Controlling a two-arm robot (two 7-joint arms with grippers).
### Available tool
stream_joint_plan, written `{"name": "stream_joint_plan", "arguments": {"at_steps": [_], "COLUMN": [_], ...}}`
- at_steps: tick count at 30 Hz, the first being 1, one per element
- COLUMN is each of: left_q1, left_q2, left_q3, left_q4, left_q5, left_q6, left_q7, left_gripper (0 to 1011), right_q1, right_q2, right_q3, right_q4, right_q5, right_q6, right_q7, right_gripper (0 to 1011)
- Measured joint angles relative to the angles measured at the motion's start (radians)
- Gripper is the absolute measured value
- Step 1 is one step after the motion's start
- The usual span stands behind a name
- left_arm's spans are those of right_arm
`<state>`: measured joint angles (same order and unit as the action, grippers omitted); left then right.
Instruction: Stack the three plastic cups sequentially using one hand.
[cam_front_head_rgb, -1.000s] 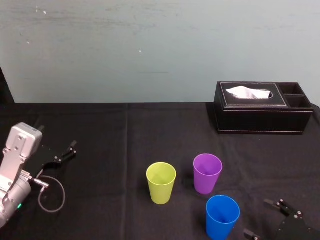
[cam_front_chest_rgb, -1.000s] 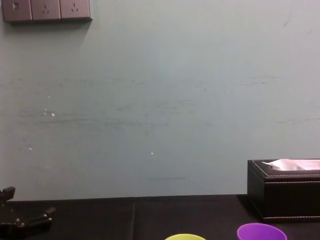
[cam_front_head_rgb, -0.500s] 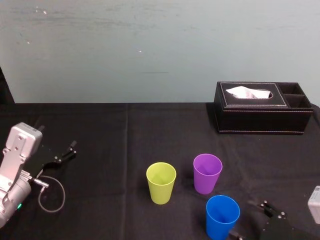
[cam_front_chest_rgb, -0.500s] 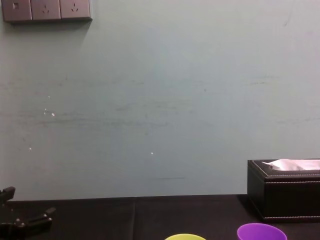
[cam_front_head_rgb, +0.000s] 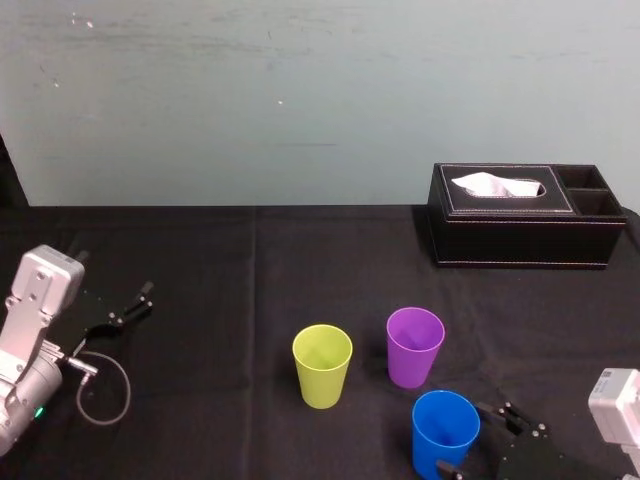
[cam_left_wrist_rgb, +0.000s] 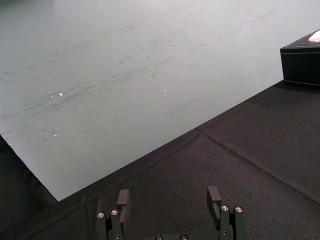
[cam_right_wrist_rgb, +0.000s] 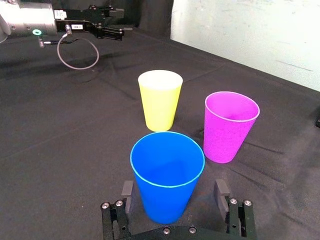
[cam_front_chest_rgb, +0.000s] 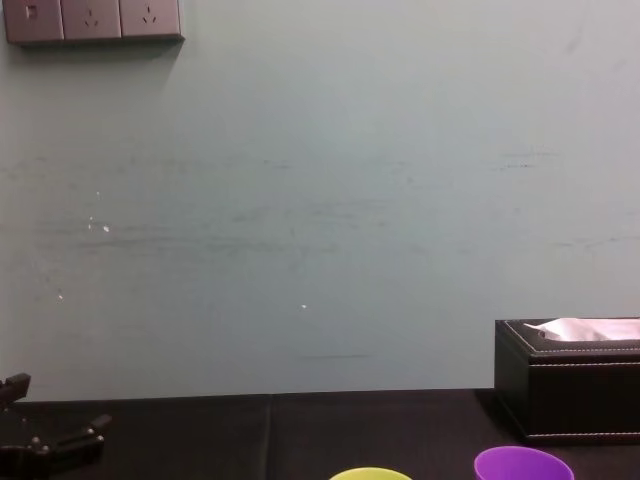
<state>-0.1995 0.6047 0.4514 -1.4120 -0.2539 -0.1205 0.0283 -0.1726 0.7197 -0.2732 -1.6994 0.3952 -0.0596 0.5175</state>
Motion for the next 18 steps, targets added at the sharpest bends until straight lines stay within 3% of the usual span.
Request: {"name": "stream_joint_plan", "arguments": {"at_steps": [18], "left_q1": [0.000], "left_q2": [0.000], "left_q3": [0.000], "left_q4": [0.000], "left_q5": [0.000], "left_q6": [0.000], "left_q7": [0.000], "left_gripper": [1000], "right_q1": [0.037], "right_q2": [-0.052], "right_q3": [-0.021], "right_q4": [0.035], "right_q5": [-0.004], "right_q6": [0.011], "right_q7": [0.019], "right_gripper": [1003]}}
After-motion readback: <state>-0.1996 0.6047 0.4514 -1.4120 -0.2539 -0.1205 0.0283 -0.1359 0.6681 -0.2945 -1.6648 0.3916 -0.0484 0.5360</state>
